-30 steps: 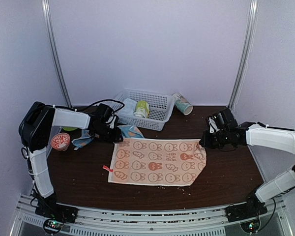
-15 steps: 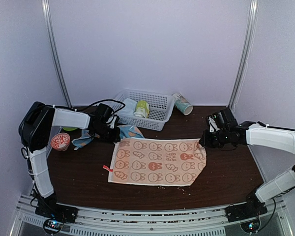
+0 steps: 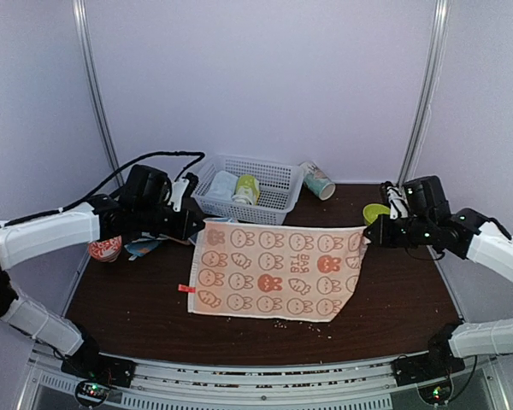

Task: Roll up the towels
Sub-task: Pick up the towel from the center of the board, then flatten out the towel at the center of the board.

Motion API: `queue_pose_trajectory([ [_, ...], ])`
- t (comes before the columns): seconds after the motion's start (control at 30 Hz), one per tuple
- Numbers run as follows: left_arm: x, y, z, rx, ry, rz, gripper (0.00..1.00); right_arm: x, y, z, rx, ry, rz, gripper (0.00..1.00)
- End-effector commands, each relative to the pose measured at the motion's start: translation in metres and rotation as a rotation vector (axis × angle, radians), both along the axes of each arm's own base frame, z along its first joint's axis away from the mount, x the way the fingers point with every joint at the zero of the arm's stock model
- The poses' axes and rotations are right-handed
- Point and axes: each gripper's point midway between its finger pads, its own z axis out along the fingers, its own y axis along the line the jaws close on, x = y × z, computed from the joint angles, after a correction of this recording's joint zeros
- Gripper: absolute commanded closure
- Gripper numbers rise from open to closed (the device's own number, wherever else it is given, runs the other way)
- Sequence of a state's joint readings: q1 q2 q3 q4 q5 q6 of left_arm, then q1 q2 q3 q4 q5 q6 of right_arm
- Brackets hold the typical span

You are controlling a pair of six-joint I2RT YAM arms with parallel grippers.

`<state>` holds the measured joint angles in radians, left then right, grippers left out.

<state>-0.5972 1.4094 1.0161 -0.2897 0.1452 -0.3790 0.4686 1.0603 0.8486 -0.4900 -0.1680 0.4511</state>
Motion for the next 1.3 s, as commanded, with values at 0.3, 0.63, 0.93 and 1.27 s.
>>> queue_pose_trajectory([
  [0.3,-0.154,0.014,0.100,-0.227,-0.219,-0.227,1.00,-0.124,-0.027,0.115,0.130,-0.246,0.214,1.00],
  [0.63,-0.132,0.040,0.083,-0.228,-0.245,-0.011,1.00,-0.087,-0.045,0.060,0.081,-0.177,-0.002,1.00],
  [0.93,-0.055,0.040,0.027,-0.092,-0.208,0.200,1.00,-0.021,-0.039,-0.003,-0.021,-0.088,-0.136,1.00],
  [1.27,-0.003,0.070,0.009,-0.028,-0.232,0.356,1.00,0.025,-0.016,-0.030,-0.100,-0.029,-0.106,1.00],
])
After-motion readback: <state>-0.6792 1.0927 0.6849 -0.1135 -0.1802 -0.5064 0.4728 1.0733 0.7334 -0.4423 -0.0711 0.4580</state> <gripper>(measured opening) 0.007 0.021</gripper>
